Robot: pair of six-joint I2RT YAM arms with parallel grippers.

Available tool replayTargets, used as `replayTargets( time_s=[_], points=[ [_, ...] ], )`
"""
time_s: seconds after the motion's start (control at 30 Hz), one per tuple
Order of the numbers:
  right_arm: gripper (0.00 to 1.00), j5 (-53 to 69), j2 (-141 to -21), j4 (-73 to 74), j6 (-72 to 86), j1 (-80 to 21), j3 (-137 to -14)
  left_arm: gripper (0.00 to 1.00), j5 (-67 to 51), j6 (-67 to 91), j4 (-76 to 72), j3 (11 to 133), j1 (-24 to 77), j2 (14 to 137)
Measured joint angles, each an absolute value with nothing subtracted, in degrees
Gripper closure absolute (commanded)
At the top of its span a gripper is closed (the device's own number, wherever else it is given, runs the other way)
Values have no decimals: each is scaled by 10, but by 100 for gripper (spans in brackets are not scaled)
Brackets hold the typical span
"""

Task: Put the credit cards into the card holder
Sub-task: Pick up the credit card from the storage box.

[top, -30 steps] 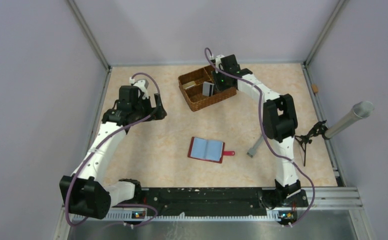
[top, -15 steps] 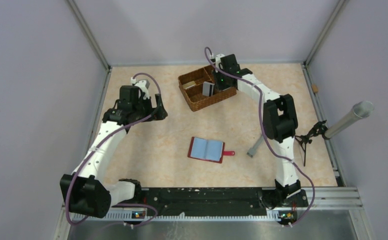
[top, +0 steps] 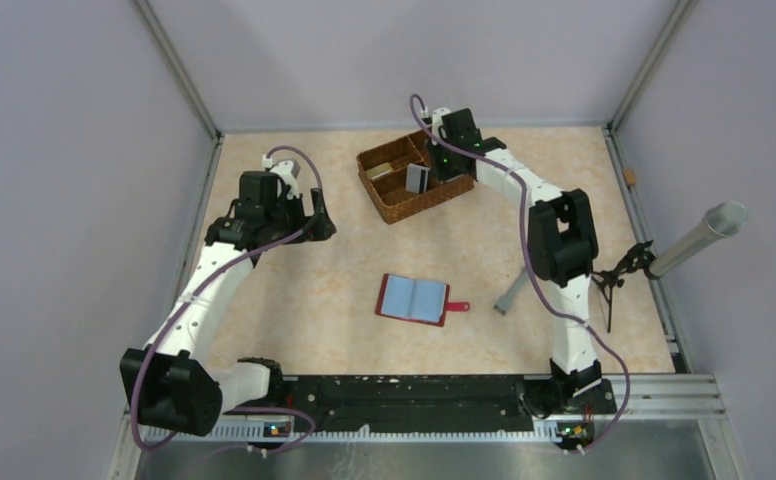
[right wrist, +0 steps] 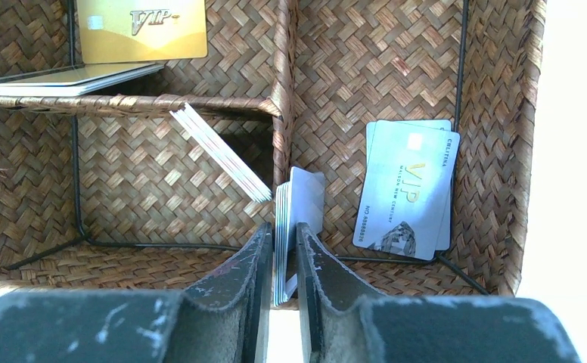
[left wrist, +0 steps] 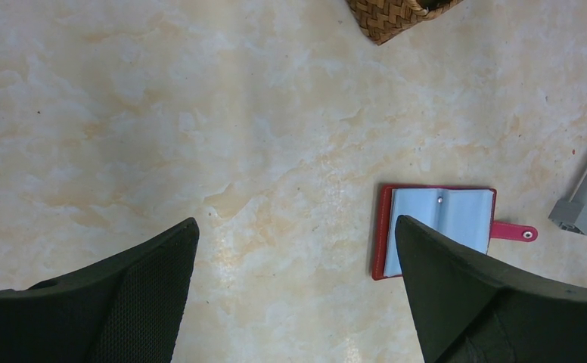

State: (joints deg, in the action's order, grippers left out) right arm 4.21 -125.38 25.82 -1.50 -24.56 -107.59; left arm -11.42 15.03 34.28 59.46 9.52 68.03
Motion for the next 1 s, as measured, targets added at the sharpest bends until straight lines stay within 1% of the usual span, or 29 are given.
replayTargets(
  time_s=[0.4, 0.5, 0.63, 0.87, 1.0],
  points=[
    [81, 53, -1251, 255, -15, -246, -1065, 1, -118, 150, 343, 595, 95, 680],
    [78, 57, -1251, 254, -14, -245, -1065, 1, -118, 150, 343, 595, 95, 680],
    [76, 61, -1250, 254, -13, -245, -1065, 1, -118, 150, 343, 595, 95, 680],
    [77, 63, -1249, 254, -13, -245, -1065, 1, -117, 150, 343, 594, 95, 680],
    [79, 64, -1249, 254, -13, -245, -1065, 1, -117, 150, 343, 594, 95, 680]
  ],
)
